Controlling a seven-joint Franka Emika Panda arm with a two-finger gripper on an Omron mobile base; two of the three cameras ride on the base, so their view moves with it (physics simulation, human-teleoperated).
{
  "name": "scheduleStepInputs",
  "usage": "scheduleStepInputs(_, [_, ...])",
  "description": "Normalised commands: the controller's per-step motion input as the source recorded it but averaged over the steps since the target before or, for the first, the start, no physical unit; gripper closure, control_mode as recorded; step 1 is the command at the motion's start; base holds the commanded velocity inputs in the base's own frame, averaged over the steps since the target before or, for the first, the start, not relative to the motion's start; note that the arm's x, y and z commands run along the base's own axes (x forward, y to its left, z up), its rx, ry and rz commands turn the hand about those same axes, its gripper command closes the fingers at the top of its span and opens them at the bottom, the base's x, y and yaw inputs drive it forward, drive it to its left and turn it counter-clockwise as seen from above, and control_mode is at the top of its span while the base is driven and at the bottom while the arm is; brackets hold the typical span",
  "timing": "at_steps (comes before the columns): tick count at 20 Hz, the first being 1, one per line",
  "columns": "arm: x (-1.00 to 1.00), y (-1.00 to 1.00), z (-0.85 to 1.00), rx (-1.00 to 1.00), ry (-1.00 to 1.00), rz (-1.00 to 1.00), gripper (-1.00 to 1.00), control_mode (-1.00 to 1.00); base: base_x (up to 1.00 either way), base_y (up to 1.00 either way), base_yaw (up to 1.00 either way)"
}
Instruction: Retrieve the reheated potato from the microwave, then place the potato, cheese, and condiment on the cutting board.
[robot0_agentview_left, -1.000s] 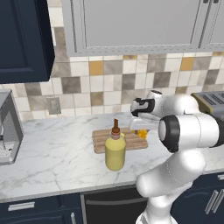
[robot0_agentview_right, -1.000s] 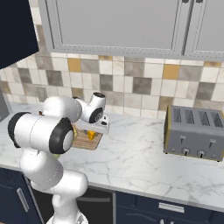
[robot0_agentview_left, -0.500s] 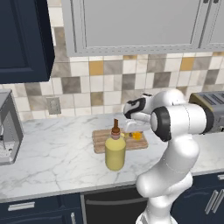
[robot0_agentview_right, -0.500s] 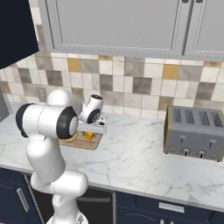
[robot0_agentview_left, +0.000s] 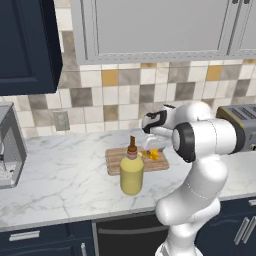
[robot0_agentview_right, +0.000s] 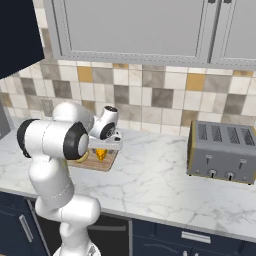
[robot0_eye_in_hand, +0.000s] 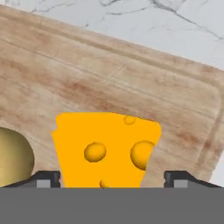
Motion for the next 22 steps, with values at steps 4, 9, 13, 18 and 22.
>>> scheduleStepInputs(4, [-0.58,-0.06,0.68,0.0,-0.12,0.0,-1.0,-1.0,0.0,0.0,0.0])
scheduleStepInputs(9, [-0.99,-0.09,1.0,0.0,-0.26,0.0,-1.0,-1.0,0.0,0.0,0.0])
scheduleStepInputs(13, [-1.0,-0.08,1.0,0.0,-0.16,0.0,-1.0,-1.0,0.0,0.0,0.0])
scheduleStepInputs(18, [-1.0,0.03,0.96,0.01,-0.03,0.02,-1.0,-1.0,0.0,0.0,0.0])
scheduleStepInputs(22, [-1.0,0.26,0.78,0.07,0.0,0.0,-1.0,-1.0,0.0,0.0,0.0])
